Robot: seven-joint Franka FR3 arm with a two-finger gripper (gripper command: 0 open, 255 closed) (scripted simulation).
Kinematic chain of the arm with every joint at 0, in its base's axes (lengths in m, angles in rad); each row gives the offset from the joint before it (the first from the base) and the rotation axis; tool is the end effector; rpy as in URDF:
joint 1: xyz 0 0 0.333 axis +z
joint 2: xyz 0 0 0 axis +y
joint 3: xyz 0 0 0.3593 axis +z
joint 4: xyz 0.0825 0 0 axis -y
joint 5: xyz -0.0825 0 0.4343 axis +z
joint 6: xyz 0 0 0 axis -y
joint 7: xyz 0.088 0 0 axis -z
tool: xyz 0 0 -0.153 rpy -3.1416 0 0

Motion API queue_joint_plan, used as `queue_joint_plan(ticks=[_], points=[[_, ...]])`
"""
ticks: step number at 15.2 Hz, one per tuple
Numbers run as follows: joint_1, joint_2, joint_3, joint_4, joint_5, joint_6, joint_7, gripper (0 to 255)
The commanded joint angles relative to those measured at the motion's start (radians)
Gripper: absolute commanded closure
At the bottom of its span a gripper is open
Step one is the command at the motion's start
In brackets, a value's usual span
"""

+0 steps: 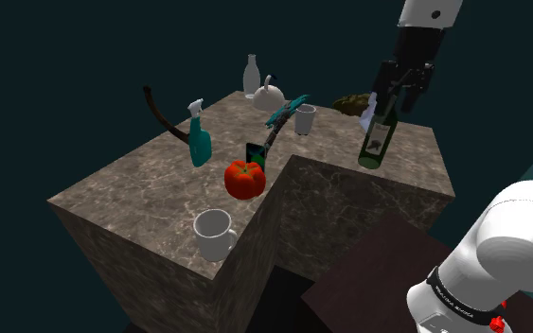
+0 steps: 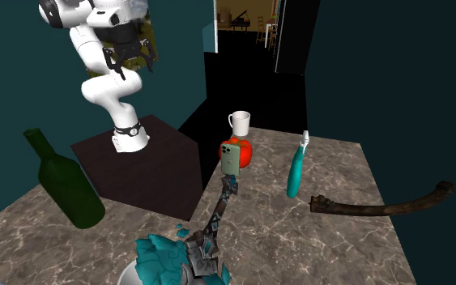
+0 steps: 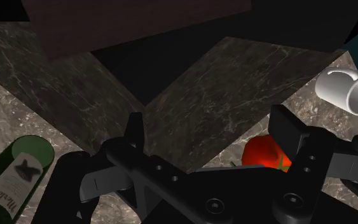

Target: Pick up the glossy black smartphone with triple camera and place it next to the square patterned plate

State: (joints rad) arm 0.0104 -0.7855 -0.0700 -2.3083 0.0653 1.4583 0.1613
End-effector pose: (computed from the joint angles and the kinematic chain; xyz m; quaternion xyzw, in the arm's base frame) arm 0.3120 -0.0144 0.5904 -0.9932 0.0964 0.0362 0.0551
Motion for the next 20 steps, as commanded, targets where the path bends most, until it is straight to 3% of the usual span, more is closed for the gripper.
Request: queue_joint_plan(ticks=[1, 11, 20], points=[[0.000, 0.000, 0.000, 0.000, 0.000, 0.000, 0.000, 0], [-0.018, 0.267, 0.169, 0.030, 0.069, 0.274, 0.301, 0], [-0.043, 0.589, 0.275, 0.191, 0.028, 0.457, 0.576, 0]])
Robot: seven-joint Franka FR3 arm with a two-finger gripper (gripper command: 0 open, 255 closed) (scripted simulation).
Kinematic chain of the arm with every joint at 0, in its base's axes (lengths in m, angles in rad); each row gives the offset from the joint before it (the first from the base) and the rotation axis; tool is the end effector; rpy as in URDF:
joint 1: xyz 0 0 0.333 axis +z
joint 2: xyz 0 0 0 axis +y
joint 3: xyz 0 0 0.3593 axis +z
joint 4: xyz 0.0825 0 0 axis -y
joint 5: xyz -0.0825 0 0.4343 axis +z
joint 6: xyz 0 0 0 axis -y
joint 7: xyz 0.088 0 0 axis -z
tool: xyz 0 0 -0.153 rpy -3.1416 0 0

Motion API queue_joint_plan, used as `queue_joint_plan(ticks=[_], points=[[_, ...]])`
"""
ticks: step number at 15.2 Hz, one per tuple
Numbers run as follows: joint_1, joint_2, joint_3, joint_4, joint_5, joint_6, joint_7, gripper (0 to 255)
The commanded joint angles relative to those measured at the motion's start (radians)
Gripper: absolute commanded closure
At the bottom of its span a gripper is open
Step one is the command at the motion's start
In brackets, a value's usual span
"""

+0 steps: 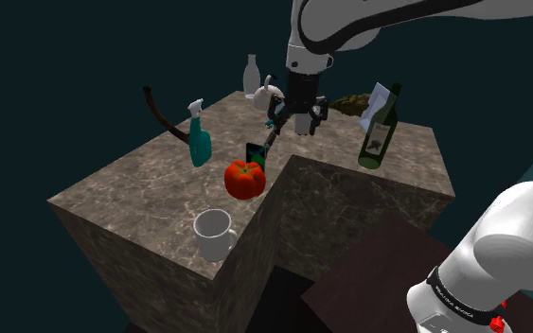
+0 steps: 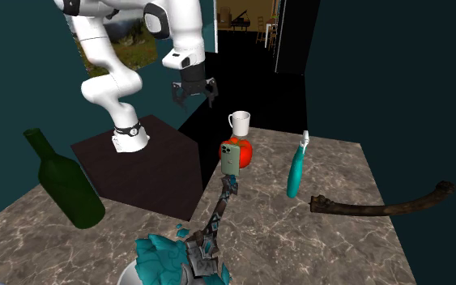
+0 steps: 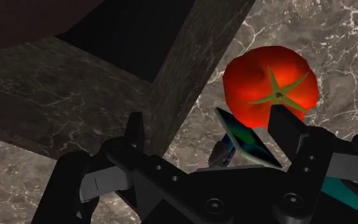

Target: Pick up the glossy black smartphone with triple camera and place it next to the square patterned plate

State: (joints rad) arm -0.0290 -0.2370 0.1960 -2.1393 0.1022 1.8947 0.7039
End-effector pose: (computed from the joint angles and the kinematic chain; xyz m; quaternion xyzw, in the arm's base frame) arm 0.5112 0.1024 0.4822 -0.9585 0.2838 0.0158 0.0208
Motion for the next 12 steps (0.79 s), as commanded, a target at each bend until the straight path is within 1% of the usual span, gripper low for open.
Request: queue_joint_plan(ticks=[1, 6, 11, 12], points=[[-0.005, 0.080, 0.017, 0.047, -0.020, 0.035, 0.065, 0], [-0.004, 0.277, 0.039, 0.195, -0.089, 0.084, 0.221, 0], [0.015, 0.479, 0.031, 0.380, -0.162, 0.095, 0.363, 0], [0.017, 0.487, 0.029, 0.388, -0.165, 0.094, 0.368, 0]])
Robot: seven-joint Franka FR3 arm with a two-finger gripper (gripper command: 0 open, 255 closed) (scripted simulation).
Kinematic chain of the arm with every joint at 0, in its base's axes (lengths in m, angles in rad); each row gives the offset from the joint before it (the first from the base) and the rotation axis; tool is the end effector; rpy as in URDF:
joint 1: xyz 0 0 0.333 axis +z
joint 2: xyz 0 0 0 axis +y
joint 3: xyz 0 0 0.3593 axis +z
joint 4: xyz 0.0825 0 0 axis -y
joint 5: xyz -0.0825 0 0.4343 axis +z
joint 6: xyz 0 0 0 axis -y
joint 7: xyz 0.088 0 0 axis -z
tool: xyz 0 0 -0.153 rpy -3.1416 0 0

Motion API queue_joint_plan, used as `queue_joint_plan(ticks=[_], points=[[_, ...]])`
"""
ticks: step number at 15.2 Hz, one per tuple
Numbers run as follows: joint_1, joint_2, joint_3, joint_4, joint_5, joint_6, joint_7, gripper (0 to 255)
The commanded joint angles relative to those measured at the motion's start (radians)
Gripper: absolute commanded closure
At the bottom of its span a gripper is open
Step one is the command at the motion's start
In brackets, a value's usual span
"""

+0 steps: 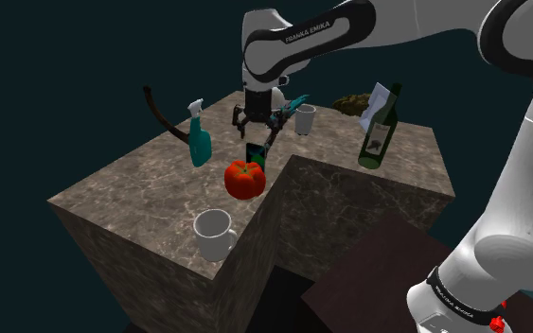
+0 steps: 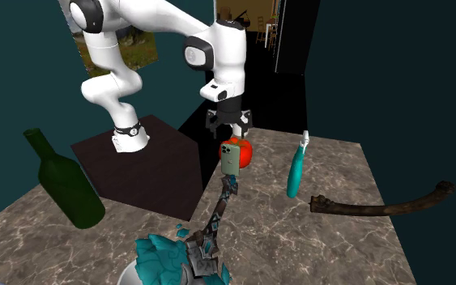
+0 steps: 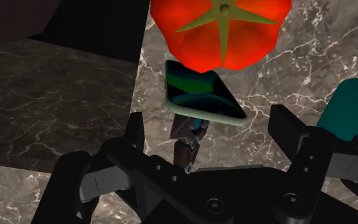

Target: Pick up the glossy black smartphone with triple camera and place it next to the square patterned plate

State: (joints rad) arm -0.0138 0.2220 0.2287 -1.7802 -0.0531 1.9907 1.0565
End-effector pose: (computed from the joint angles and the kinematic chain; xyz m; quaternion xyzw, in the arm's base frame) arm 0.6617 0.1312 0.4082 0.9161 -0.4009 -0.0026 0.0010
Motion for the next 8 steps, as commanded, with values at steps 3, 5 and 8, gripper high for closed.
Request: queue_joint_plan(ticks=[3, 5, 8], points=[[0.003, 0.039, -0.005, 0.004, -0.013, 0.035, 0.018, 0], [0.003, 0.048, -0.006, -0.012, -0.015, 0.059, 0.019, 0], [0.004, 0.060, -0.007, -0.031, -0.019, 0.090, 0.022, 0]])
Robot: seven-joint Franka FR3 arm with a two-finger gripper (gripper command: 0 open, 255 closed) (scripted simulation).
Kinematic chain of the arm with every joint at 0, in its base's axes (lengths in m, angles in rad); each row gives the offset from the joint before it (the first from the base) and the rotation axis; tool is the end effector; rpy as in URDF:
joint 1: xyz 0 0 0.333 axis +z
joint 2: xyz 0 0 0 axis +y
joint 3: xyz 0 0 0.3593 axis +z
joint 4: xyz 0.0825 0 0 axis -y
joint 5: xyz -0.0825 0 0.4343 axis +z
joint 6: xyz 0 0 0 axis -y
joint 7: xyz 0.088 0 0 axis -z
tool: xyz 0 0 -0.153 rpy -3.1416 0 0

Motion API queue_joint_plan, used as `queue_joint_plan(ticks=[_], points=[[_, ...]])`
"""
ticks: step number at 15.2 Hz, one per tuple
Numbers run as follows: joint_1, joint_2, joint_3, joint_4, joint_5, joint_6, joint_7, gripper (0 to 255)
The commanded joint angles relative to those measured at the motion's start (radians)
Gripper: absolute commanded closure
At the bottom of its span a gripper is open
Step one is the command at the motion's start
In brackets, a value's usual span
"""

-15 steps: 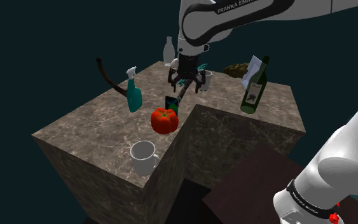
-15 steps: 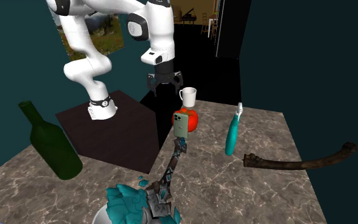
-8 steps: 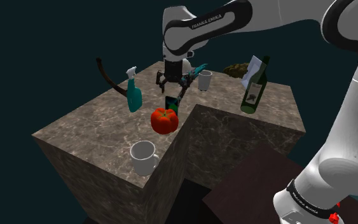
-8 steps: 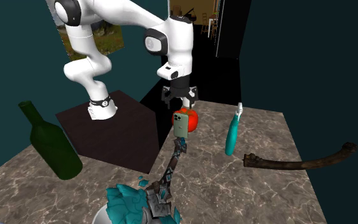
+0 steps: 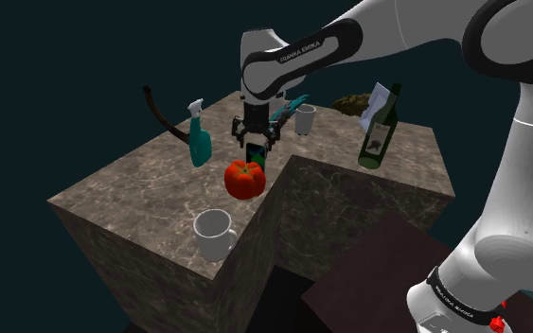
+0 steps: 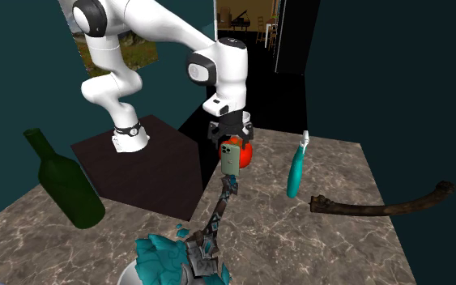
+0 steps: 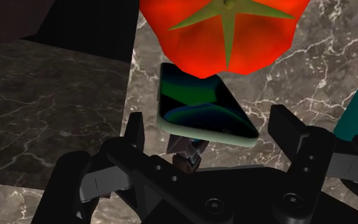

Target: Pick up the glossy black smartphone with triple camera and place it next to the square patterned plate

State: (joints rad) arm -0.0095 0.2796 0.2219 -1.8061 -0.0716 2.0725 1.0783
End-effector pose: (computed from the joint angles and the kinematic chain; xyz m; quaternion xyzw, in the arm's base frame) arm 0.6705 0.1301 0.3636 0.9132 -0.4075 -0.0017 0.0024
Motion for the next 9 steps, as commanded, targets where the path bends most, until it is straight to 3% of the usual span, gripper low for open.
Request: queue_joint_plan(ticks=[1, 7, 8, 9], points=[[0.000, 0.002, -0.001, -0.005, -0.001, 0.008, 0.000, 0], [0.000, 0.002, 0.000, -0.005, -0.001, 0.008, 0.000, 0], [0.000, 0.002, 0.000, -0.005, -0.001, 0.008, 0.000, 255], [0.000, 0.002, 0.000, -0.005, -0.001, 0.008, 0.000, 255]])
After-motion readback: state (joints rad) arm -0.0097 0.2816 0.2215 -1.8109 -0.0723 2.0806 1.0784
